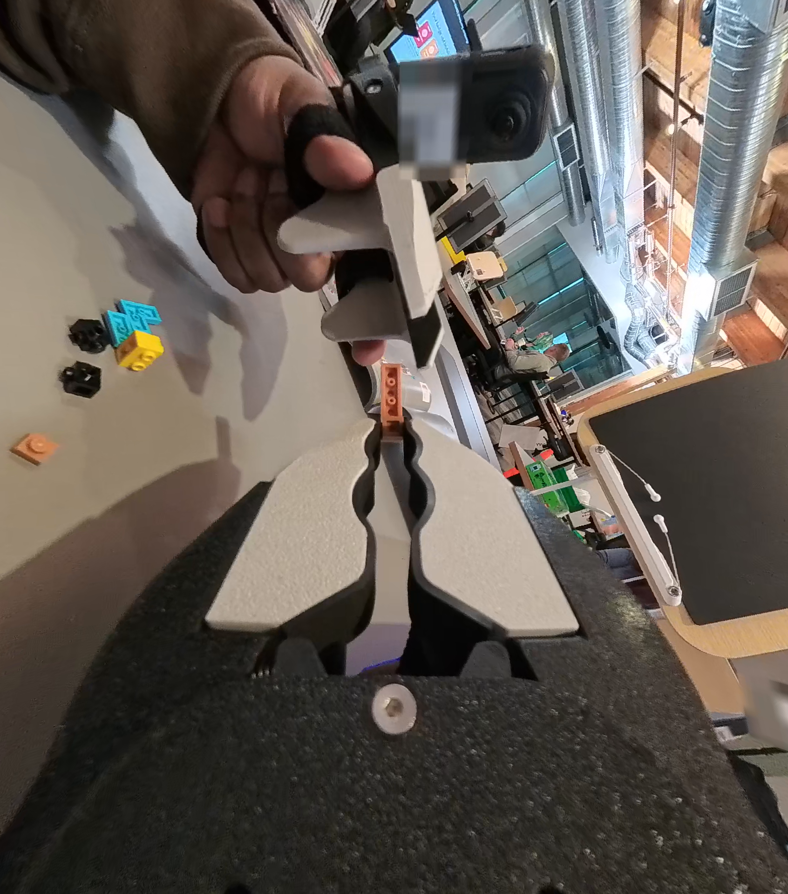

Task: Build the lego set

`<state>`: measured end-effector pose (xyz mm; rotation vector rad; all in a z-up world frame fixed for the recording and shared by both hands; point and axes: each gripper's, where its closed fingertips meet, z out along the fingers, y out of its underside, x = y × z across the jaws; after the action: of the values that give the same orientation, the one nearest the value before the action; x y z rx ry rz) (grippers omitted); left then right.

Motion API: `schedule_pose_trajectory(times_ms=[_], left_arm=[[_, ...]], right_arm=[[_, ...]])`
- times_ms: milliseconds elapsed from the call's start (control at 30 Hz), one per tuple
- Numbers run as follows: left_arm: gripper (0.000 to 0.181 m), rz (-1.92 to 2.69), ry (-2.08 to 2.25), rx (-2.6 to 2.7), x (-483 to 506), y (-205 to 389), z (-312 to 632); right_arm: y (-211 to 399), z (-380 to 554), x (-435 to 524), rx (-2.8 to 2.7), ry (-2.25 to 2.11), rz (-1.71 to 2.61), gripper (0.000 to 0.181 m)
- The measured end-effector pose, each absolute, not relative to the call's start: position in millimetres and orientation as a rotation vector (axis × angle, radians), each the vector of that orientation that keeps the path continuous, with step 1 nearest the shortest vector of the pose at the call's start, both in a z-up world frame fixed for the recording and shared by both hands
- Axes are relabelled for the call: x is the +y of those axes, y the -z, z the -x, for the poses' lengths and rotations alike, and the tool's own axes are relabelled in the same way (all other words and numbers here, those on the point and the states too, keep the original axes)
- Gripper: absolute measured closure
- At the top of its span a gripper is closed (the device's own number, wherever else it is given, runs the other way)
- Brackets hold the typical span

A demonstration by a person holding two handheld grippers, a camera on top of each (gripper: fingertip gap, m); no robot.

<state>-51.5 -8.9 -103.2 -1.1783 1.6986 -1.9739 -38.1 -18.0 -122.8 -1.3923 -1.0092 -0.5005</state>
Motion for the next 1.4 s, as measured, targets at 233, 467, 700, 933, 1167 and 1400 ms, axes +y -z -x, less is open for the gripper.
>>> schedule_pose_trajectory(times_ms=[233,467,700,933,1167,1400], left_arm=[[0.156,1.190,1.988,1.720,-12.3,105.6,52.2],[0.156,1.188,1.971,1.704,-9.7,104.8,51.0],[0.156,1.155,1.934,1.598,3.2,93.6,48.0],[0.156,1.169,1.900,1.628,1.9,98.5,47.3],[0.157,1.195,1.894,1.672,-1.9,104.2,47.4],[0.157,1.216,1.840,1.779,-13.6,118.9,47.3]], right_arm=[[123.7,38.0,-18.0,-1.022,0.518,1.386,0.173],[122.6,37.6,-18.3,-1.022,0.529,1.379,0.173],[122.7,35.0,-17.4,-1.020,0.545,1.383,0.173],[122.6,33.2,-16.8,-1.017,0.559,1.379,0.173],[123.5,32.6,-16.8,-1.028,0.579,1.368,0.173],[126.0,35.5,-17.0,-1.042,0.579,1.364,0.173]])
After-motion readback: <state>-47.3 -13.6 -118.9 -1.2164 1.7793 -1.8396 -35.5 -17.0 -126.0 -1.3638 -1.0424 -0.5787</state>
